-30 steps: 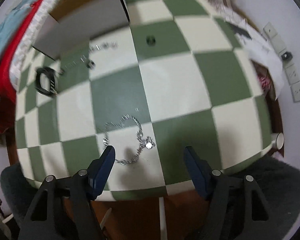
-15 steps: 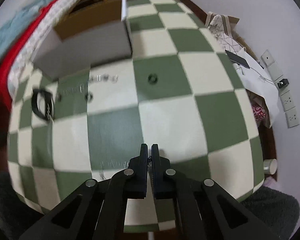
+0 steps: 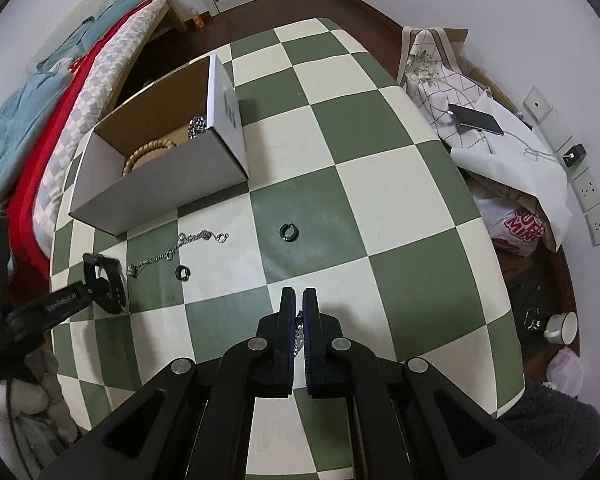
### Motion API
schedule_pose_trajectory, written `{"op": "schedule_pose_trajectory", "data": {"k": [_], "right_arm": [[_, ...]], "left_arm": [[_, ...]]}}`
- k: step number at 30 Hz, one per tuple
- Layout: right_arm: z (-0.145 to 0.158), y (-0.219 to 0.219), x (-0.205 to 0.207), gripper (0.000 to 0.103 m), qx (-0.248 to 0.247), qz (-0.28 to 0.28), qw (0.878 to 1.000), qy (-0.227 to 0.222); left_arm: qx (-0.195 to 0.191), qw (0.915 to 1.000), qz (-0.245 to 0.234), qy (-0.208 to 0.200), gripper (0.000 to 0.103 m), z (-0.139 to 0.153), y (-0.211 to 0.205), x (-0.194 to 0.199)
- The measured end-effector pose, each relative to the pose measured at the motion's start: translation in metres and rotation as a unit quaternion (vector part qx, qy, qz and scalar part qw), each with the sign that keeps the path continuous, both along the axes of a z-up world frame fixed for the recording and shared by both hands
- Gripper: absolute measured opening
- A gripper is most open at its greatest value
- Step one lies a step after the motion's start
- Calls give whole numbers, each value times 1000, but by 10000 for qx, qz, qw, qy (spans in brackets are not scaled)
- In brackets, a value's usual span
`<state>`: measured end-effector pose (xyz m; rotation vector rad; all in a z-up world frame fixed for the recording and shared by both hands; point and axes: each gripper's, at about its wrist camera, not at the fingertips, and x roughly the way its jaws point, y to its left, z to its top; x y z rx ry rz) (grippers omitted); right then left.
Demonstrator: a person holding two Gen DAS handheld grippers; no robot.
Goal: Organize jewelry
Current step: 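Grasp the black watch band with the left gripper while the right holds the charm bracelet, then lower the watch band and charm bracelet into the box and open both grippers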
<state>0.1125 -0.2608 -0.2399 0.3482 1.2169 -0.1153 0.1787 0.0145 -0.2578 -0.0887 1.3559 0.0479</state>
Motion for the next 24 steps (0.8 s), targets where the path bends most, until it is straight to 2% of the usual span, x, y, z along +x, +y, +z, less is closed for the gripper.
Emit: {"op": "schedule_pose_trajectory", "data": {"k": [7, 13, 19, 24], "right_arm": [[17, 3, 1, 3, 158, 23, 9997, -194], [37, 8, -2, 4, 286, 84, 9987, -405], [67, 15, 0, 4, 361, 205, 9965, -720], [98, 24, 12, 4, 344, 391, 9935, -1016]], "left_arm": [[426, 9977, -415, -321, 4, 16, -17, -18], [541, 9936, -689, -710, 4, 52, -27, -42], [464, 9881, -887, -1166, 4, 98, -34, -49], [321, 9835, -967, -1493, 4, 134, -35, -37]]}}
